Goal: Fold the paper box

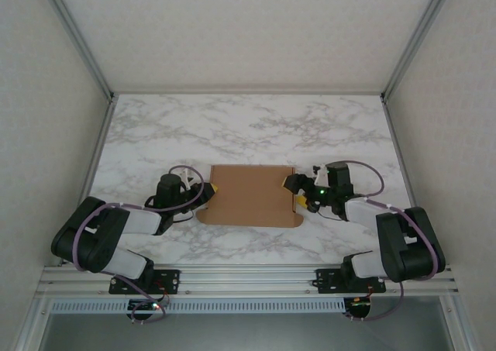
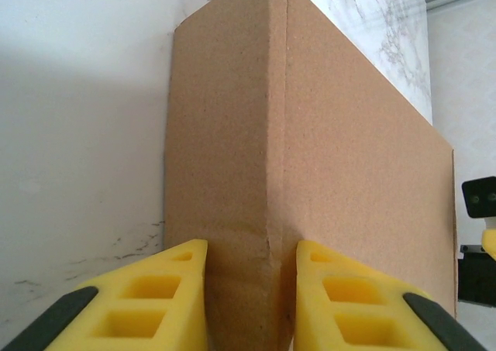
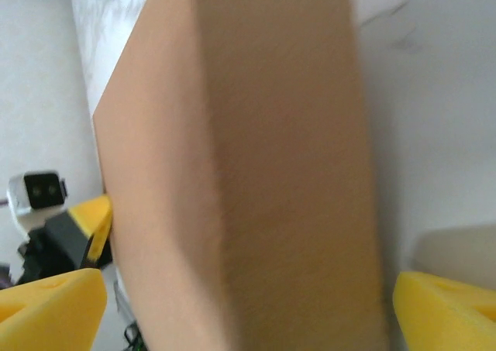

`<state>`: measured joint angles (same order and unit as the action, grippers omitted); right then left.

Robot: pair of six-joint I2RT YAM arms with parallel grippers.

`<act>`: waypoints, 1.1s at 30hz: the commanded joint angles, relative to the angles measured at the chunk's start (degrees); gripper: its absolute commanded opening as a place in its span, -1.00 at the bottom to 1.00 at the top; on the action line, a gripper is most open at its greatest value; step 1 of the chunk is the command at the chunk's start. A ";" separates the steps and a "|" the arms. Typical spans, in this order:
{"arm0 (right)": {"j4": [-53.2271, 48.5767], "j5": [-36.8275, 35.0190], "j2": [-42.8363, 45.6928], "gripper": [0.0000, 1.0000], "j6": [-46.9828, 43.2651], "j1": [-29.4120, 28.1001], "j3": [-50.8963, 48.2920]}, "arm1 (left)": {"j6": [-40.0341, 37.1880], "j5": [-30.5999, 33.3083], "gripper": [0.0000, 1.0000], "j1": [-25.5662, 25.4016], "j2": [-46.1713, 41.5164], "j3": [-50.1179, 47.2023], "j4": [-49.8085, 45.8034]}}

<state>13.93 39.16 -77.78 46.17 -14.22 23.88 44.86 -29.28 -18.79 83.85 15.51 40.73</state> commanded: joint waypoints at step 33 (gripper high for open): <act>10.39 9.18 2.70 0.71 12.36 -4.40 -0.23 | 0.16 -0.28 -0.46 1.89 3.33 -2.96 -7.95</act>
<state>23.53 47.64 -79.35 56.25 -17.89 23.11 45.10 -31.11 -17.10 85.12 14.87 43.62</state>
